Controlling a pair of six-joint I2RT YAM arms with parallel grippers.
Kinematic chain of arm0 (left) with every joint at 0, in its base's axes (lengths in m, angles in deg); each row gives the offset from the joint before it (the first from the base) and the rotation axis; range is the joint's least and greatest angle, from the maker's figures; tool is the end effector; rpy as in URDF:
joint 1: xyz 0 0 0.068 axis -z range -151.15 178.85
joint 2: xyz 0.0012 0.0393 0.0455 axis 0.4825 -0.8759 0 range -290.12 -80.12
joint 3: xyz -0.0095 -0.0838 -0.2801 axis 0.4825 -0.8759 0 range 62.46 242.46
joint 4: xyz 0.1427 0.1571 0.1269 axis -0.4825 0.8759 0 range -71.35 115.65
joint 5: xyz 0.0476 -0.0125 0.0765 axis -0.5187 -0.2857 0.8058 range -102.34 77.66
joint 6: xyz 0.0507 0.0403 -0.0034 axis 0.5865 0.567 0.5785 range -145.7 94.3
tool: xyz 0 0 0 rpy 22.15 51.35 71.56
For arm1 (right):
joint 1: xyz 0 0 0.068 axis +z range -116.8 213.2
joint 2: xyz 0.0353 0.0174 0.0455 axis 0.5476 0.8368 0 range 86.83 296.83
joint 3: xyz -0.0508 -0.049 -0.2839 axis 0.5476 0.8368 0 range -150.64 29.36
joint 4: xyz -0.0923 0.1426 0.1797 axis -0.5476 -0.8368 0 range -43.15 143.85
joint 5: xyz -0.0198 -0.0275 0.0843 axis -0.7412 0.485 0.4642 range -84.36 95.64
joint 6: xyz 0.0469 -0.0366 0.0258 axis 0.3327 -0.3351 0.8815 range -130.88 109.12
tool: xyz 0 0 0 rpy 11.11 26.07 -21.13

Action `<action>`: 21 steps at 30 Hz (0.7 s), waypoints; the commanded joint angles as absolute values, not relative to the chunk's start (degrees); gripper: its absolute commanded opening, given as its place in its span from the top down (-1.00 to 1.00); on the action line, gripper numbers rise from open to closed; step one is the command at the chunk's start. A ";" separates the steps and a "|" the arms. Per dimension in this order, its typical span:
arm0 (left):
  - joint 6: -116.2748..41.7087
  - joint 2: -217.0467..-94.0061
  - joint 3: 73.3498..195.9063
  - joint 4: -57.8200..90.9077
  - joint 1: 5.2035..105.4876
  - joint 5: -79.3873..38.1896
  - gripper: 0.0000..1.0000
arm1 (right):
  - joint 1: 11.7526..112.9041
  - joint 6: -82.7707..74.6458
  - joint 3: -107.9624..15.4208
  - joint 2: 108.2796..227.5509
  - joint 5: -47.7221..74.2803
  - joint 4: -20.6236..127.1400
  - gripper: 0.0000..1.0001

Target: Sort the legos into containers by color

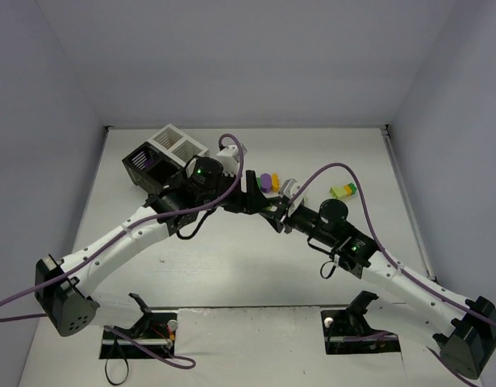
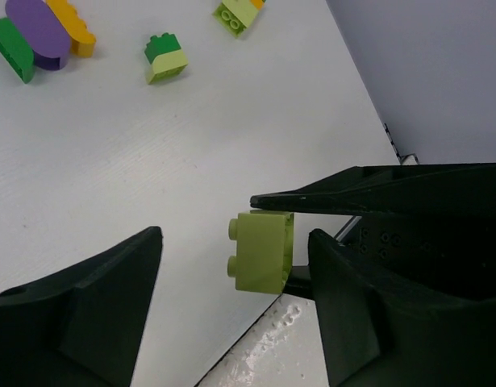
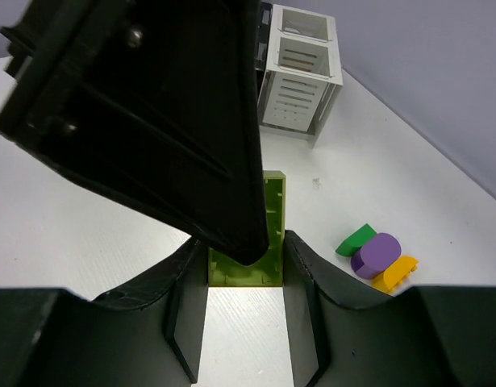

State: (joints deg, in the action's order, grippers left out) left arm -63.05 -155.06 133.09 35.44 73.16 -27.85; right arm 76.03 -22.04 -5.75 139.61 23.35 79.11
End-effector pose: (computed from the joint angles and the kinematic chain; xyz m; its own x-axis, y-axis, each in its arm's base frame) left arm 0.2011 -0.2154 0.3864 -0.7215 -0.1126 -0.6832 0.5208 0.5621 -0.6425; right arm 0.1408 0.1515 0.3434 0.2632 -0.0074 -0.9647 -0.8335 0.5017 -0.2313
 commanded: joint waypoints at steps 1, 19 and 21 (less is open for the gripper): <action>-61.91 -154.65 135.76 30.69 73.49 -25.70 -0.27 | 76.27 -21.60 -5.71 138.78 24.89 85.67 1.00; -55.41 -155.27 139.36 40.88 67.10 -12.87 0.83 | 75.74 -17.12 -5.53 146.15 14.17 84.70 -0.27; -55.06 -155.79 139.89 40.88 61.06 -13.22 0.83 | 75.65 -15.37 -5.62 147.38 10.15 84.70 -0.27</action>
